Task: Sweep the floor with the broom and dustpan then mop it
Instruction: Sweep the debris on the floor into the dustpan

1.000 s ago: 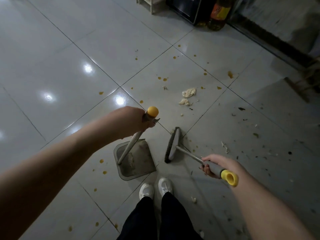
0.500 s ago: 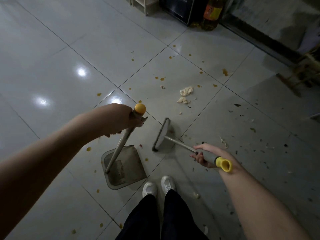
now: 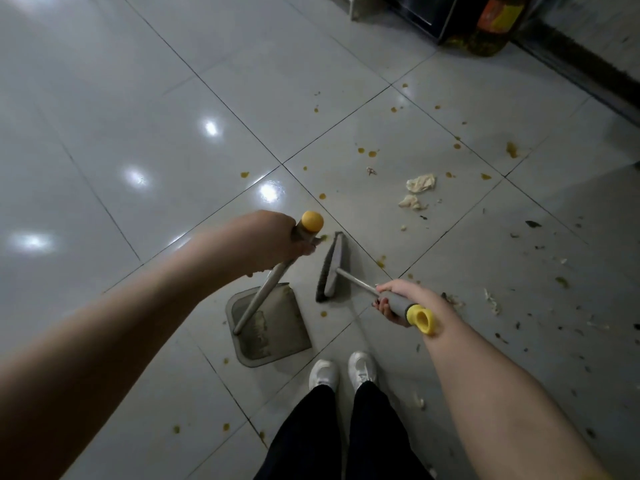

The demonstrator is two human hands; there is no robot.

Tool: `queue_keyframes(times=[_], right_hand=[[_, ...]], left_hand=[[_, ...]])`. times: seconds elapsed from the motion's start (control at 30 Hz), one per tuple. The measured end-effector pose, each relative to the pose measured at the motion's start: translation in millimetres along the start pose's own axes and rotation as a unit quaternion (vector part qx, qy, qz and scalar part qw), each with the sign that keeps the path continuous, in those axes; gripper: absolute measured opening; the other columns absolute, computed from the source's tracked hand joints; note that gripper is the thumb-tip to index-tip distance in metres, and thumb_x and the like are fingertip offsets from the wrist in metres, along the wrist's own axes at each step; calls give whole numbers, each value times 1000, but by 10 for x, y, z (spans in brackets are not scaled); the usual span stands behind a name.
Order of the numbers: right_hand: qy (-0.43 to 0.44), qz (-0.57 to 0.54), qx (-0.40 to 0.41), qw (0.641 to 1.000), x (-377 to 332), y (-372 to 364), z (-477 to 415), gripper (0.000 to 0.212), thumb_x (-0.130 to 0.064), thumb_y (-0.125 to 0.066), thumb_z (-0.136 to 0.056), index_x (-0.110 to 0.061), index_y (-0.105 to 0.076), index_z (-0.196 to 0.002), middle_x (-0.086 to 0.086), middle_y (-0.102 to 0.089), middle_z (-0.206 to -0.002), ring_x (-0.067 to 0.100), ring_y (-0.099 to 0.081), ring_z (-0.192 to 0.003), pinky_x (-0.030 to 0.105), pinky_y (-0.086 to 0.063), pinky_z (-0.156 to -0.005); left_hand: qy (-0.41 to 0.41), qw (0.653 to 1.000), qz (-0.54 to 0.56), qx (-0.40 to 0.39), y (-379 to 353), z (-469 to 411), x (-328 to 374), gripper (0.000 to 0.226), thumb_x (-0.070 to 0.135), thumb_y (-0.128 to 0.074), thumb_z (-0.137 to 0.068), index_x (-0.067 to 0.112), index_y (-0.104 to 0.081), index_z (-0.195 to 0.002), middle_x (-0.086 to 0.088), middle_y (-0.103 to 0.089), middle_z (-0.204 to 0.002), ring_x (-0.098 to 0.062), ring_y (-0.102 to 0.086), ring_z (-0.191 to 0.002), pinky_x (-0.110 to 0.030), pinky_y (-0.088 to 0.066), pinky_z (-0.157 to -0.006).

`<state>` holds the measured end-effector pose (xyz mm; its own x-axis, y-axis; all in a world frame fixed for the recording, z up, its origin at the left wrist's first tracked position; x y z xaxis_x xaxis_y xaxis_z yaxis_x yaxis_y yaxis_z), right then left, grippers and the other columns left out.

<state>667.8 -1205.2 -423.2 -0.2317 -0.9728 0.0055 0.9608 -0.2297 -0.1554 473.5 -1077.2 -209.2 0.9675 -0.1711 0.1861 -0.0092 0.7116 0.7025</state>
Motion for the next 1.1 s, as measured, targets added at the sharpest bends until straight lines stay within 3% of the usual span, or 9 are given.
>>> queue_keyframes(times=[0.1, 0.27, 0.43, 0.6, 0.7, 0.93, 1.1], right_hand=[[21, 25, 58, 998, -18, 277, 111, 38, -26, -37, -102, -5, -43, -71, 3, -44, -31, 11, -41, -19, 12, -35, -25], [84, 20, 117, 989, -35, 563, 235, 31, -15, -35, -102, -8, -37, -72, 5, -42, -27, 11, -39, -17, 9, -35, -27], [61, -128, 28, 989, -4, 737, 249, 30, -26, -40, -99, -5, -44, -78, 1, -46, -36, 9, -44, -23, 12, -38, -28], [30, -184, -51, 981, -30, 696, -14, 40, -32, -48, -95, 3, -51, -75, 4, -50, -43, 11, -48, -27, 17, -41, -27], [17, -169, -42, 985, 11, 859, -139, 45, -30, -50, -94, 5, -55, -68, 5, -52, -44, 11, -50, -27, 18, -42, -27], [-21, -176, -7, 984, 537, 1836, 4, 45, -33, -42, -99, 3, -50, -73, 6, -49, -40, 13, -47, -25, 15, -40, -27], [-22, -230, 20, 973, 1137, 2389, 218, 42, -34, -43, -99, 1, -50, -76, 7, -48, -39, 13, -47, -25, 17, -42, -27]], left_hand=[[-16, 1000, -11, 0, 18, 5, 73, 44, 54, -48, -88, 11, -61, -91, 0, -53, -61, -11, -51, -47, -13, -38, -34], [-26, 999, -21, 0, 30, 17, 133, 44, 53, -47, -88, 12, -61, -95, -1, -53, -60, -12, -52, -47, -11, -38, -31], [-41, 999, -15, -2, 22, -23, 267, 42, 53, -49, -88, 13, -61, -93, -1, -53, -61, -13, -52, -46, -11, -38, -30], [-54, 998, -32, -15, 16, -48, 540, 44, 51, -47, -90, 11, -62, -95, -1, -53, -64, -12, -52, -50, -15, -41, -32], [-52, 998, -36, -23, 27, -91, 720, 41, 49, -47, -91, 11, -61, -97, -1, -52, -66, -11, -51, -51, -15, -38, -32], [-62, 996, -34, -51, -53, -228, 1378, 40, 48, -48, -90, 10, -58, -97, -3, -50, -62, -12, -47, -49, -18, -38, -34], [-83, 995, -18, -55, -135, -296, 1761, 28, 40, -51, -92, 13, -53, -84, -3, -49, -61, -11, -46, -47, -14, -37, -29]])
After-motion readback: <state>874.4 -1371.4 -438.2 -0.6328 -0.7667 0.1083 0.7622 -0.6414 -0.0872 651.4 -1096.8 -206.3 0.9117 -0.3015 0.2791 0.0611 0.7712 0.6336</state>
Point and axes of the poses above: each hand's wrist, its own z-axis away from the middle knuckle, its own y-axis out of the back of the hand, x = y × z, the point moved 6 cm from there along -z, towards the middle knuckle
